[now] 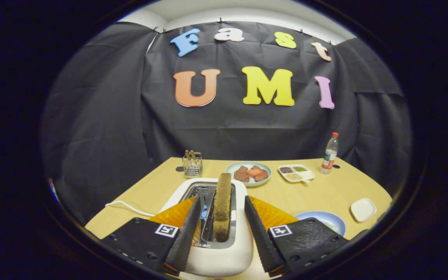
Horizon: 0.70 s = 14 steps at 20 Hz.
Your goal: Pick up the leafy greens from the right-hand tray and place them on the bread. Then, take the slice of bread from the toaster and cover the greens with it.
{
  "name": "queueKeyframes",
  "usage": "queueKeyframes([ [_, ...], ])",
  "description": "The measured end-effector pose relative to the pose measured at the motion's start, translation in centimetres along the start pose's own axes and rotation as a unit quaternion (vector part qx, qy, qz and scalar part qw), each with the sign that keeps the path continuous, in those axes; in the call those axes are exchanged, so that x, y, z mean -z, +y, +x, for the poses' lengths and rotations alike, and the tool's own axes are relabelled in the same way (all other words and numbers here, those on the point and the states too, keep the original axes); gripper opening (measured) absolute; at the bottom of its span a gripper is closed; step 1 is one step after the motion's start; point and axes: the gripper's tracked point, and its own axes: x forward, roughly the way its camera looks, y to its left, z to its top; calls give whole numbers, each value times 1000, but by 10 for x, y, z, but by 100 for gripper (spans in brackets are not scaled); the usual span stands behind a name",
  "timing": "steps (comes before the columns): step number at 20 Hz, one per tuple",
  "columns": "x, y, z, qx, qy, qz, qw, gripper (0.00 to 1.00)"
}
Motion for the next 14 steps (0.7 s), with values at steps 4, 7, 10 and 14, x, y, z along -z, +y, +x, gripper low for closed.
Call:
queueKeyframes([
  [4,2,0,7,5,7,3,1000,38],
  [7,-1,0,10,-3,-2,-4,1000,17],
  [10,-5,0,6,-23,-4,12,1000,10],
  [14,-44,0,-13,-43,-64,22,997,4],
])
